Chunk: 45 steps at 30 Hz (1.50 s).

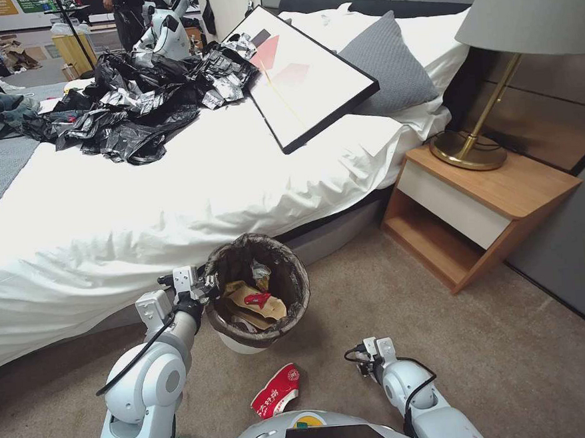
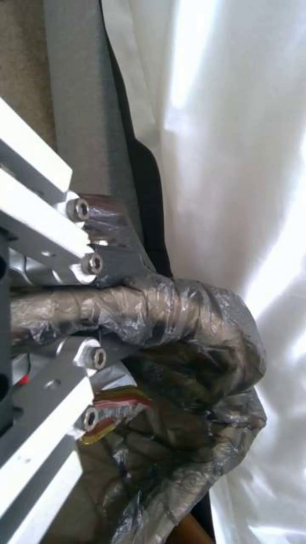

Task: Pick up the trash bin, then pick up the garbage from the floor and place it into the trash bin.

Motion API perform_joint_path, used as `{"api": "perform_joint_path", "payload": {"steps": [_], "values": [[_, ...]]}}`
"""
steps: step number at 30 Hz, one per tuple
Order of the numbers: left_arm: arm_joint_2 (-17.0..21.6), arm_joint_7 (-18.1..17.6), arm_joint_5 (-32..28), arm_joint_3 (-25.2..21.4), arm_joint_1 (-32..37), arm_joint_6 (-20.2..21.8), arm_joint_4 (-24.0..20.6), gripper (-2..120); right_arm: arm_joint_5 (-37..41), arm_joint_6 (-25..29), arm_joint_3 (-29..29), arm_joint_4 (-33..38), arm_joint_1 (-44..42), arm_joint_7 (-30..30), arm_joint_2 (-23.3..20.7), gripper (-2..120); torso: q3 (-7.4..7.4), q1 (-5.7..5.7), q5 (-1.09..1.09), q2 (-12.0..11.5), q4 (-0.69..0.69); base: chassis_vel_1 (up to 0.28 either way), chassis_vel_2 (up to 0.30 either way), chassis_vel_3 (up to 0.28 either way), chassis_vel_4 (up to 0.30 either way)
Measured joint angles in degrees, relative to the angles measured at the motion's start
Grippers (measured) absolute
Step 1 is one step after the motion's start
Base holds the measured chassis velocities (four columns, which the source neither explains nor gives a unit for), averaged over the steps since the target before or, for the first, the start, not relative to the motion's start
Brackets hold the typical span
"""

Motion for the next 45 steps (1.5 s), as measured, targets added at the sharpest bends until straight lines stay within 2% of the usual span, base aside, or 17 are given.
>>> {"api": "perform_joint_path", "payload": {"steps": [2, 3, 6, 8, 16, 18, 19, 21, 22, 23, 28, 30, 33, 37, 41, 43, 45], "values": [[0.02, 0.08, 0.01, 0.00, -0.08, -0.01, 0.04, 5, 0.07, -0.22, -0.05, 0.90, -0.05, 0.32, -0.02, 20, 0.00, 0.00, 0.00, 0.00, 0.00, 0.000, 0.000, 0.000, 0.000], [0.02, 0.08, 0.01, 0.00, -0.08, -0.01, 0.04, 5, 0.07, -0.22, -0.05, 0.90, -0.05, 0.32, -0.02, 20, 0.00, 0.00, 0.00, 0.00, 0.00, 0.000, 0.000, 0.000, 0.000], [0.03, 0.13, 0.04, 0.01, -0.16, -0.01, 0.17, 5, 0.53, -0.43, -0.07, 2.46, -0.28, 0.67, -0.11, 5, 0.00, 0.00, 0.00, 0.00, 0.00, 0.000, 0.000, 0.000, 0.000], [-0.01, 0.14, 0.06, 0.09, -0.14, -0.02, 0.17, 5, 0.73, -0.53, -0.08, 3.02, -0.32, 0.79, -0.23, 0, 0.00, 0.00, -0.01, 0.00, 0.00, 0.000, 0.000, 0.000, 0.000], [0.09, 0.21, 0.18, 0.09, 0.00, -0.04, 0.08, 5, 2.73, -0.74, 0.41, 6.19, -0.58, 2.10, -0.57, 0, 0.00, 0.00, -0.01, 0.01, 0.00, 0.000, 0.000, 0.000, 0.000], [0.22, 0.07, -0.05, 0.05, 0.05, 0.06, -0.20, 5, 3.83, -1.08, 0.96, 8.82, -1.05, 2.55, -0.86, 0, 0.00, 0.00, -0.01, 0.01, 0.00, 0.000, 0.000, 0.000, 0.000], [0.32, -0.48, -1.35, 0.04, 0.12, 0.30, -0.91, 5, 5.92, -1.81, 1.68, 12.41, -1.50, 3.21, -1.44, 0, 0.00, 0.00, -0.01, 0.01, 0.00, 0.000, 0.000, 0.000, 0.000], [0.35, -0.70, -1.62, 0.04, 0.15, 0.33, -1.13, 5, 6.63, -1.95, 1.92, 13.53, -1.60, 3.44, -1.66, 0, 0.00, 0.00, -0.01, 0.01, 0.00, 0.000, 0.000, 0.000, 0.000], [0.57, -1.71, -2.93, 0.03, 0.29, 0.40, -2.02, 5, 10.13, -2.18, 2.90, 18.06, -1.80, 4.29, -2.97, 0, -0.01, 0.00, -0.01, 0.01, -0.01, 0.000, 0.000, 0.000, 0.000], [0.57, -1.71, -2.93, 0.03, 0.29, 0.40, -2.02, 5, 10.13, -2.18, 2.90, 18.06, -1.80, 4.29, -2.97, 0, -0.01, 0.00, -0.01, 0.01, -0.01, 0.000, 0.000, 0.000, 0.000], [1.14, -2.12, -2.74, -0.02, 1.12, 0.45, -2.54, 5, 19.48, -2.28, 4.62, 28.83, -0.74, 7.08, -9.43, 0, -0.01, 0.00, -0.02, 0.02, -0.01, 0.000, 0.000, 0.000, 0.000], [1.10, -1.99, -1.93, 0.22, 1.38, 0.46, -2.21, 5, 29.38, -2.29, 4.94, 36.11, 1.68, 10.43, -14.97, 0, -0.01, 0.00, 0.00, 0.02, -0.01, 0.000, 0.000, 0.000, 0.000], [0.98, -1.78, -1.42, 0.45, 1.40, 0.46, -2.02, 5, 33.82, -2.29, 4.94, 39.10, 3.53, 11.64, -17.04, 0, -0.01, 0.00, 0.00, 0.02, -0.01, 0.000, 0.000, 0.000, 0.000], [0.06, -0.71, 0.92, 1.83, 1.44, 0.49, -1.50, 5, 51.05, -2.23, 2.94, 48.67, 14.63, 15.23, -24.70, 0, -0.01, 0.00, -0.01, 0.02, 0.02, 0.000, 0.000, 0.000, 0.000], [-0.17, -0.34, 1.48, 2.05, 1.34, 0.50, -1.10, 5, 56.88, -2.24, 0.70, 51.42, 19.12, 14.80, -27.45, 0, -0.01, 0.00, -0.01, 0.02, 0.01, 0.000, 0.000, 0.000, 0.000], [-0.21, -0.08, 1.70, 2.15, 1.18, 0.51, -0.60, 5, 60.53, -2.24, -4.60, 52.76, 25.73, 12.33, -30.39, 0, -0.01, 0.00, -0.02, 0.02, 0.00, 0.000, 0.000, 0.000, 0.000], [-0.22, -0.03, 1.78, 2.16, 1.12, 0.52, -0.50, 5, 61.30, -2.23, -6.60, 52.71, 27.86, 11.82, -30.92, 0, -0.01, 0.00, -0.01, 0.02, -0.01, 0.000, 0.000, 0.000, 0.000]]}}
